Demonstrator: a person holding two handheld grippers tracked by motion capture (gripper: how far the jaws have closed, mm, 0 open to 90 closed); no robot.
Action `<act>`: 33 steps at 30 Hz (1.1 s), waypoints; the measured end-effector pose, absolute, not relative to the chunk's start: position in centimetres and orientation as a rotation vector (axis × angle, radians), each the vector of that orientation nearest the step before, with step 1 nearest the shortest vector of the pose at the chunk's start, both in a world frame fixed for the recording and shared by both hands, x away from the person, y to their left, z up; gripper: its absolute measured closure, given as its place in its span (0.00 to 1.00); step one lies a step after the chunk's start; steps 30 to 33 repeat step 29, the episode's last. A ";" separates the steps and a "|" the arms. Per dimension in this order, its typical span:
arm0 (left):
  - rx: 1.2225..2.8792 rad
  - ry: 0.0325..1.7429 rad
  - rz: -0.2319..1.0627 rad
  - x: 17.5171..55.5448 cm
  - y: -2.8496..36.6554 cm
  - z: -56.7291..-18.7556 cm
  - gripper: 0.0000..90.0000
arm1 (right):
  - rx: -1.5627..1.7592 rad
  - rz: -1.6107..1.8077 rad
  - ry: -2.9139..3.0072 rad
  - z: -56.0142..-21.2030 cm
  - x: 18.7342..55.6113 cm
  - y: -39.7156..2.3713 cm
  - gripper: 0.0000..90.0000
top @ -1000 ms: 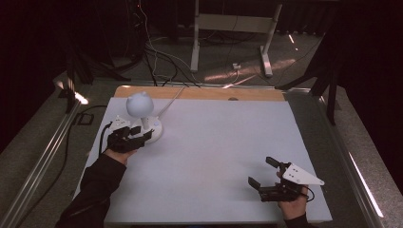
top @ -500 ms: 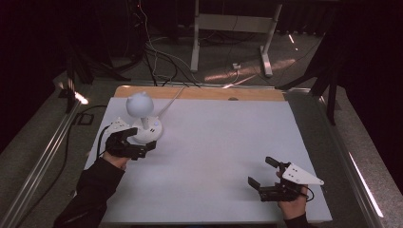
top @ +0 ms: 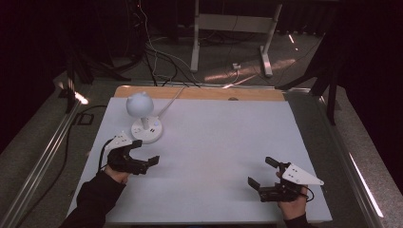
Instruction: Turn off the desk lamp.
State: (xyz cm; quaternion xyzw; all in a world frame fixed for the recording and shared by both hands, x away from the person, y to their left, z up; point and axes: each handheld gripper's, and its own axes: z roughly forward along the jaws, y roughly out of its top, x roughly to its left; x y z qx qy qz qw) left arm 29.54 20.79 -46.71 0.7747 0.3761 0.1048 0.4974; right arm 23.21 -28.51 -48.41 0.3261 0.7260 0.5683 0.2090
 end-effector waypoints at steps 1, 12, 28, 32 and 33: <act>1.873 0.905 0.251 29.3 20.8 -46.9 0.01 | 0.908 1.581 2.020 -48.4 23.2 -28.5 0.00; 1.894 0.850 0.204 26.9 20.3 -48.7 0.01 | 0.907 1.583 2.025 -48.4 23.2 -28.4 0.00; 1.911 0.784 0.203 24.9 20.9 -50.6 0.01 | 0.906 1.583 2.040 -48.6 23.3 -28.4 0.00; 1.907 0.783 0.203 25.0 20.9 -50.6 0.01 | 0.907 1.584 2.041 -48.6 23.3 -28.4 0.00; 1.907 0.783 0.203 25.0 20.9 -50.6 0.01 | 0.907 1.584 2.041 -48.6 23.3 -28.4 0.00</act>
